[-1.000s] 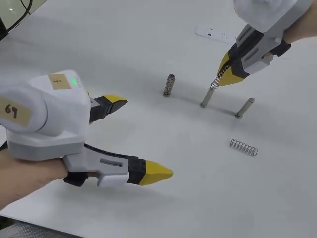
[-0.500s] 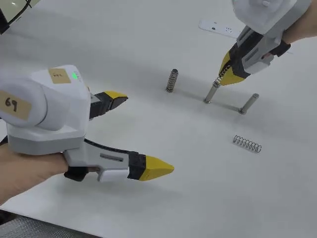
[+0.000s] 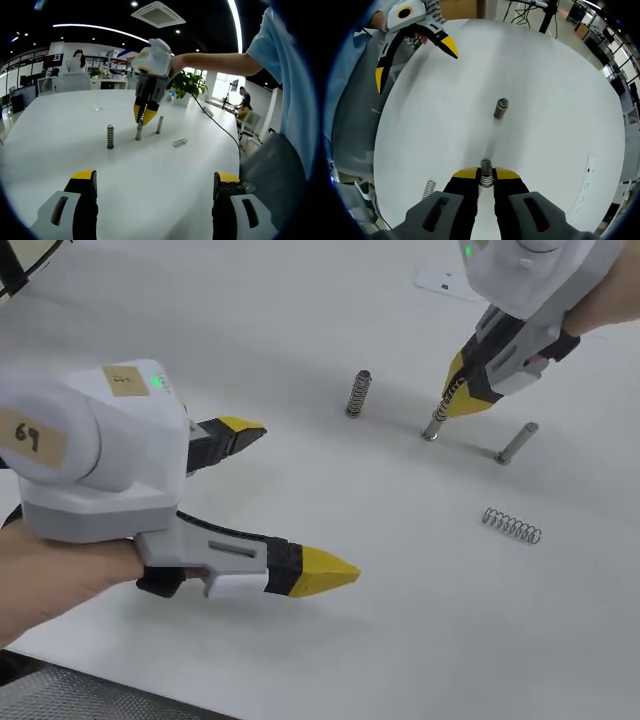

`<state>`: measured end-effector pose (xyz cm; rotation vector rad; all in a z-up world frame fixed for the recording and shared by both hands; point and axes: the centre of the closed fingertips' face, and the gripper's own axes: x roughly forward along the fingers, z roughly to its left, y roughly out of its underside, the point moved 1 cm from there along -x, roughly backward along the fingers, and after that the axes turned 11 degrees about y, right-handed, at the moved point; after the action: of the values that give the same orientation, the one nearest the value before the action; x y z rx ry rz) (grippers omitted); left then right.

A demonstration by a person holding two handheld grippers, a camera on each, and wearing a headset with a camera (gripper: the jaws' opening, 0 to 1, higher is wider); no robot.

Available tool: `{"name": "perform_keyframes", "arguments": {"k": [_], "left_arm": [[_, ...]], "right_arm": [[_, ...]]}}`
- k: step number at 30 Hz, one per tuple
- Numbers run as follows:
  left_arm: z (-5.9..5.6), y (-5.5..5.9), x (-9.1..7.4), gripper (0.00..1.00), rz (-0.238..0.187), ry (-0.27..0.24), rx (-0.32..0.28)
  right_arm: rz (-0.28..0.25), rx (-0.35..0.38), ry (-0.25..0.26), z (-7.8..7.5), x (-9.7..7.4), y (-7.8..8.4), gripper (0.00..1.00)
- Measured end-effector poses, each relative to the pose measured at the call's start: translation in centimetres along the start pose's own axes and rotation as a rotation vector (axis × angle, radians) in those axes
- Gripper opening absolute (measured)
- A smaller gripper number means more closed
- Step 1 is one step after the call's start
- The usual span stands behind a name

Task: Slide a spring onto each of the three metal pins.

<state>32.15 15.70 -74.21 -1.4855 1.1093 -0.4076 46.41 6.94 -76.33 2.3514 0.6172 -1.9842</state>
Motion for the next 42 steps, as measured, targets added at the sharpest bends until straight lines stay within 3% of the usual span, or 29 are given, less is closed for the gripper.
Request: {"name": "perform_keyframes", "arguments": {"k": [15, 38, 42], "left_arm": [[0.3, -0.2, 0.0, 0.94, -0.008, -0.003, -0.011], [0.3, 0.0, 0.1, 0.93, -0.003, -0.002, -0.016], [0.3, 0.2, 0.0, 0.93, 0.001, -0.002, -0.017]], "right_arm": [[0.014, -0.004, -0.027, 0.5, 2.2, -0.2, 0.08], [0.005, 0.0, -0.022, 0.6, 2.2, -0.2, 0.09], [0.001, 0.002, -0.02, 0.6, 2.5, -0.1, 0.18]]}}
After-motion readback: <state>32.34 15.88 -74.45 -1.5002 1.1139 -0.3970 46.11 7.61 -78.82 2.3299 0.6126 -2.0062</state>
